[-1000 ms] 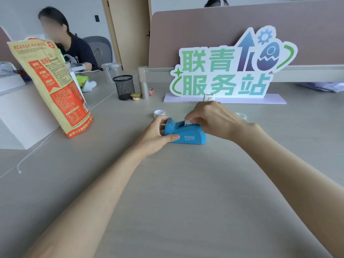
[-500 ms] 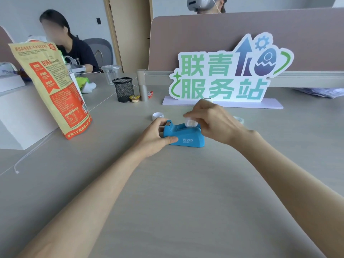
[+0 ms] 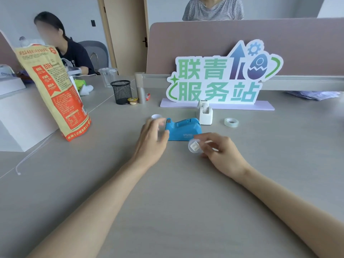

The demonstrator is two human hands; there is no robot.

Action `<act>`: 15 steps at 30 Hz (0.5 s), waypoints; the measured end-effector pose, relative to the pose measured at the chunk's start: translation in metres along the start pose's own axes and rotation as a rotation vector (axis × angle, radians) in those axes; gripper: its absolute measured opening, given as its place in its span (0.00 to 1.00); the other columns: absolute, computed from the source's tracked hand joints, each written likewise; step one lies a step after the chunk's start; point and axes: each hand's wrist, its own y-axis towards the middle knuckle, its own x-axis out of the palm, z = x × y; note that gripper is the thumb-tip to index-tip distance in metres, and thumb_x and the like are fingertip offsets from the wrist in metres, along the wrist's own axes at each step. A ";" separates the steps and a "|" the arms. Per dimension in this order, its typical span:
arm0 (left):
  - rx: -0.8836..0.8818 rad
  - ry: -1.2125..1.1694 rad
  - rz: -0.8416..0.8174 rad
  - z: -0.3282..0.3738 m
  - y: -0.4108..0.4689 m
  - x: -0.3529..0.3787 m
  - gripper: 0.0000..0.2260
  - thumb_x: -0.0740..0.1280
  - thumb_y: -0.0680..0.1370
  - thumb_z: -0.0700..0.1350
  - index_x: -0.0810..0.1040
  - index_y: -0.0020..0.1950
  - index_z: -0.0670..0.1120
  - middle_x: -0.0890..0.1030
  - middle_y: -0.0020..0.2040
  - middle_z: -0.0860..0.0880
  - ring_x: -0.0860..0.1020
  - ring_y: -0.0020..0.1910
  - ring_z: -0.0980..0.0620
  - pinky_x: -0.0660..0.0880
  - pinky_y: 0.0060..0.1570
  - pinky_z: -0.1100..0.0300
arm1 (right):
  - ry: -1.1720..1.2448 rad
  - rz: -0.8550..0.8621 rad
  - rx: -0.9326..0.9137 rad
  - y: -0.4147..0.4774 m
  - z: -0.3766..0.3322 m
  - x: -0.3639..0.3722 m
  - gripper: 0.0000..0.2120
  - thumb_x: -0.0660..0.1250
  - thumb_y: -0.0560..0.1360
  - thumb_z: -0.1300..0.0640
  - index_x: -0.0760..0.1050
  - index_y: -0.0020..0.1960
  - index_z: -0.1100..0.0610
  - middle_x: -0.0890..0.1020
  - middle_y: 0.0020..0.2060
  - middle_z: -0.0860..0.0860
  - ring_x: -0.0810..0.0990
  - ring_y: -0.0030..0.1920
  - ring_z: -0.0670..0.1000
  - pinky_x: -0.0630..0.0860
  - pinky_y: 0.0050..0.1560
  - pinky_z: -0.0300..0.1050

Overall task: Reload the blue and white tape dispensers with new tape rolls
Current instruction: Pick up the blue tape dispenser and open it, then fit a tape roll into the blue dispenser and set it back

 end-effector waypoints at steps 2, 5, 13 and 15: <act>0.023 -0.017 -0.172 0.010 -0.009 0.004 0.11 0.64 0.79 0.43 0.76 0.61 0.47 0.76 0.55 0.52 0.75 0.54 0.52 0.68 0.55 0.68 | 0.145 0.010 0.095 0.001 -0.001 0.000 0.07 0.66 0.78 0.59 0.80 0.48 0.48 0.84 0.48 0.54 0.83 0.43 0.51 0.82 0.50 0.47; -0.103 -0.189 -0.377 0.028 -0.012 0.011 0.11 0.63 0.80 0.48 0.77 0.61 0.49 0.78 0.53 0.56 0.76 0.53 0.57 0.68 0.52 0.72 | 0.240 0.038 0.145 0.002 0.000 -0.001 0.05 0.66 0.79 0.60 0.80 0.52 0.55 0.84 0.48 0.58 0.84 0.45 0.50 0.83 0.50 0.48; -0.148 -0.294 -0.478 0.020 -0.011 0.017 0.15 0.67 0.73 0.55 0.80 0.57 0.51 0.84 0.52 0.55 0.81 0.53 0.58 0.75 0.62 0.52 | 0.261 -0.005 0.114 0.001 -0.002 -0.001 0.03 0.68 0.77 0.58 0.80 0.50 0.53 0.85 0.46 0.48 0.84 0.48 0.50 0.83 0.48 0.44; -0.153 -0.304 -0.465 0.021 -0.010 0.015 0.13 0.68 0.74 0.53 0.81 0.56 0.51 0.85 0.51 0.55 0.81 0.52 0.58 0.75 0.61 0.52 | 0.248 -0.020 0.096 0.000 -0.002 -0.002 0.04 0.70 0.76 0.57 0.81 0.50 0.53 0.85 0.44 0.48 0.84 0.48 0.52 0.82 0.50 0.47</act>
